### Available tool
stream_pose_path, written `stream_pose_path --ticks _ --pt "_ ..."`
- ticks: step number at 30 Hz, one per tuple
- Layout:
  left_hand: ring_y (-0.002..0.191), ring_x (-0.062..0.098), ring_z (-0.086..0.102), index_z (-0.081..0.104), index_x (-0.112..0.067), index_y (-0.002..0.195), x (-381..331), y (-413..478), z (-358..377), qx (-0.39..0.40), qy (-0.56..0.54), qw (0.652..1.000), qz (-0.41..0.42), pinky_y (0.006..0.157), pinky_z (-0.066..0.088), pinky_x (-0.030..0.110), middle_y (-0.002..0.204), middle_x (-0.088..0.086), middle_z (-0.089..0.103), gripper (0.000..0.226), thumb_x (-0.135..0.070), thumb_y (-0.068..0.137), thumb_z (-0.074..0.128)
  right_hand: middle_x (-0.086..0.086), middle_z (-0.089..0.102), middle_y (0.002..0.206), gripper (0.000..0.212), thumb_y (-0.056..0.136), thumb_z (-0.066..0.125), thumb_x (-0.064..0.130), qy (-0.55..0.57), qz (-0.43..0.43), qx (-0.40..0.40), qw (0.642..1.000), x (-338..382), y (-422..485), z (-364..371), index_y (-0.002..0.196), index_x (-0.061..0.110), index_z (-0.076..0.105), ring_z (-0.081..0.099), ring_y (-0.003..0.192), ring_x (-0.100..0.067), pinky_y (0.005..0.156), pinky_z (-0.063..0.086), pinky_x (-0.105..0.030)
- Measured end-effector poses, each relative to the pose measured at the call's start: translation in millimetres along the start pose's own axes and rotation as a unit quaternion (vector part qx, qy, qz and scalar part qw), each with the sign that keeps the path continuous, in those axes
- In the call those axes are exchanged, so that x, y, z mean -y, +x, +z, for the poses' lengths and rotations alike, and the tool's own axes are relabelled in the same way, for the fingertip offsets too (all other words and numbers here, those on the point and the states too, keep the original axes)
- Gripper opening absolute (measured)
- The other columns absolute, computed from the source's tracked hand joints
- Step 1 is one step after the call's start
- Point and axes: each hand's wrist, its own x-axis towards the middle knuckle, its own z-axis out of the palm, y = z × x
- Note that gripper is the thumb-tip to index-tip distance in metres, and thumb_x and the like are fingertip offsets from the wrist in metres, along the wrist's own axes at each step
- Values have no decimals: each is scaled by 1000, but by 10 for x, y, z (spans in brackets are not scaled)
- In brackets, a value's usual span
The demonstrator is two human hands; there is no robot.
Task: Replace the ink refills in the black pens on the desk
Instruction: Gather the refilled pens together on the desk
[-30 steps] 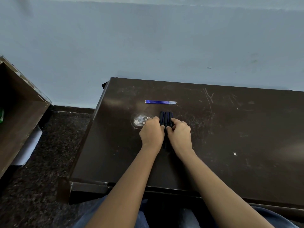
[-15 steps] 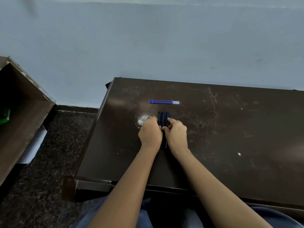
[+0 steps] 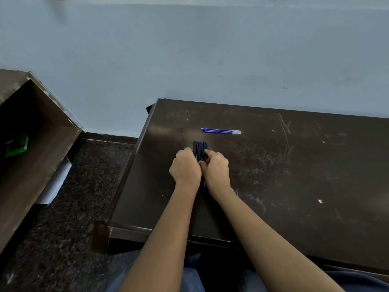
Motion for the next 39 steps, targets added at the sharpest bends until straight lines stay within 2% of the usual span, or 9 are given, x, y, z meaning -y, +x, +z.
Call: stream_pose_path --ticks 13,19,23,25,29,33,36,39 --pt "100 25 62 59 -12 116 -30 -47 -68 18 7 1000 -14 67 39 30 113 8 62 24 -17 93 55 -10 57 111 44 89 59 13 4 -2 1 1000 -22 -9 -14 132 13 53 60 97 -24 89 52 -42" --pt "103 28 62 58 -10 115 -33 -37 -82 15 4 1000 -21 67 38 32 114 10 62 24 -21 93 55 -13 57 107 37 90 55 13 6 -38 -27 999 -31 26 -118 126 12 57 58 96 -29 89 50 -44" --pt "107 28 60 56 -9 119 -58 -19 -113 9 3 1000 -18 70 40 33 118 11 60 28 -19 94 53 -15 55 123 40 92 51 11 -84 -86 -68 990 -57 322 -352 132 8 52 50 116 -30 99 44 -42" --pt "109 28 59 55 -9 121 -68 -3 -120 10 1 1000 -14 73 43 34 119 11 60 29 -20 94 54 -15 55 126 39 93 50 10 -135 -105 -65 983 -70 520 -472 132 8 52 47 120 -30 100 43 -43" --pt "110 27 58 55 -8 120 -95 17 -109 6 -2 1000 -6 77 47 36 118 11 60 29 -21 94 55 -15 58 123 38 92 49 6 -213 -139 -30 967 -50 868 -604 129 9 56 49 116 -32 95 46 -44" --pt "109 27 59 55 -8 120 -103 38 -94 6 -6 1000 -6 79 50 37 117 10 60 29 -22 94 55 -13 59 127 38 92 50 6 -257 -148 20 955 -37 1073 -599 129 11 58 49 120 -31 97 44 -43" --pt "108 26 59 55 -9 120 -110 46 -99 4 -5 1000 -4 77 48 36 117 10 60 29 -22 94 55 -13 64 118 32 90 48 4 -270 -121 40 954 -48 1136 -583 116 12 66 56 110 -33 91 50 -44" --pt "109 27 59 56 -8 119 -113 42 -101 9 -10 1000 -6 77 47 36 116 10 60 29 -21 93 55 -12 65 111 28 90 48 4 -294 -107 24 949 -66 1101 -604 109 12 68 60 101 -32 82 53 -41"
